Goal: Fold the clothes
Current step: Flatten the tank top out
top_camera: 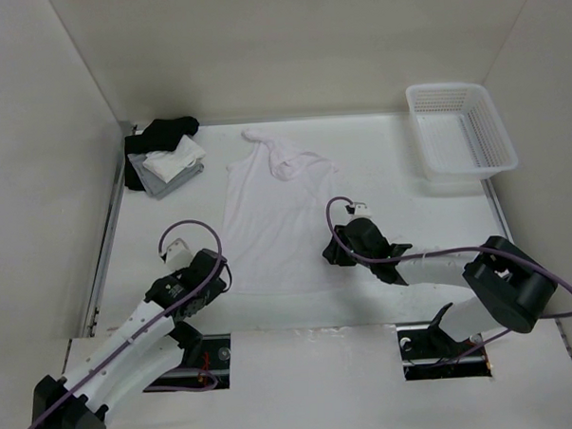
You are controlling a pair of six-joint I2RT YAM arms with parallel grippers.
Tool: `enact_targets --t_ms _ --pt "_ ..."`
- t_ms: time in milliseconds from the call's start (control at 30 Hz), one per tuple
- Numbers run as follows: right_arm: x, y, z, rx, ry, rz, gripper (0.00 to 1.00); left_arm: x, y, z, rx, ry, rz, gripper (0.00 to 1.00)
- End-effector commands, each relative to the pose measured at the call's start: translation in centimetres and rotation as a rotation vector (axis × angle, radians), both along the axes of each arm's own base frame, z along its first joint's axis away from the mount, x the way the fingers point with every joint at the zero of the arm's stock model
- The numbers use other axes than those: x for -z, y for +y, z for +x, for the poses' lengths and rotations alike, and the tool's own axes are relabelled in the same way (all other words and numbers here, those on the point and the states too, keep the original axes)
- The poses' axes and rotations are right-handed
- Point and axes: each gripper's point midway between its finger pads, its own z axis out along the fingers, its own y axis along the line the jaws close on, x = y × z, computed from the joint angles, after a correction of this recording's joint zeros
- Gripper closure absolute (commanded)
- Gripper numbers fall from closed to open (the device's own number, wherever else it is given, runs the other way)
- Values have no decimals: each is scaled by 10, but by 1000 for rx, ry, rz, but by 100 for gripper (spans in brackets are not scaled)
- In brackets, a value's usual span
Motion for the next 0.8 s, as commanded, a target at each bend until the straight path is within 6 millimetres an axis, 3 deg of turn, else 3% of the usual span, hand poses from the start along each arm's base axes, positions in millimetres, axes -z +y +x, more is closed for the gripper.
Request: enact_targets --t_ms 0,233,333,767 --pt "-18 7 9 3 -54 36 63 3 -4 20 -100 -91 -88 72" --pt "-18 9 8 -4 -53 37 63 12 11 28 -118 -106 -62 68" --pt "-17 10 7 -9 -51 36 63 17 7 30 -103 -86 -83 68" --pt "-18 11 8 -10 -54 40 63 32 10 19 -108 44 -82 75"
